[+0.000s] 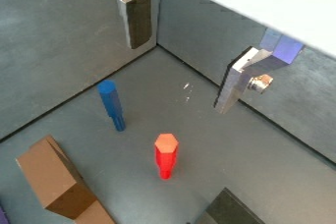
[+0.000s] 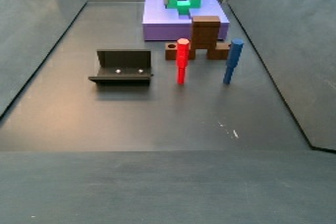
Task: Pick up the brown object. Move up. Move to above the board. Insert the brown object.
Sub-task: Pick up the brown object.
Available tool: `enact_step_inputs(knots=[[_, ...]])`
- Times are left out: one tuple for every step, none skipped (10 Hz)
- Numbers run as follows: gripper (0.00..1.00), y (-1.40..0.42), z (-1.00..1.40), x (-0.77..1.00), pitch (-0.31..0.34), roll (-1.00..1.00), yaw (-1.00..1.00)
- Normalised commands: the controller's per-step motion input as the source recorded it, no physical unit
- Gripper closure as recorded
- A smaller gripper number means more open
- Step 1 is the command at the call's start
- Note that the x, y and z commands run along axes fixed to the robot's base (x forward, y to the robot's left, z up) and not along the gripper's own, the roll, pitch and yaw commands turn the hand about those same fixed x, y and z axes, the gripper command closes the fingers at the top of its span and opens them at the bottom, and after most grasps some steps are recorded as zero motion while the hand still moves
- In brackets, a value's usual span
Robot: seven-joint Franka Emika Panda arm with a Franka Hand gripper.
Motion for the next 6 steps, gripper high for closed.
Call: enact_step_inputs(knots=[[0.00, -0.02, 0.00, 0.01, 0.000, 0.00, 0.00], [0.00, -0.50, 0.00, -0.18, -0.109, 0.00, 0.05], [0.00, -0.88, 0.00, -0.30, -0.173, 0.02, 0.17], [0.00, -0.91, -0.03, -0.24, -0.156, 0.02, 0.20], [0.00, -0.79, -0.17, -0.07, -0.121, 0.00, 0.19], [0.00, -0.70, -0.45, -0.01, -0.127, 0.00, 0.15]])
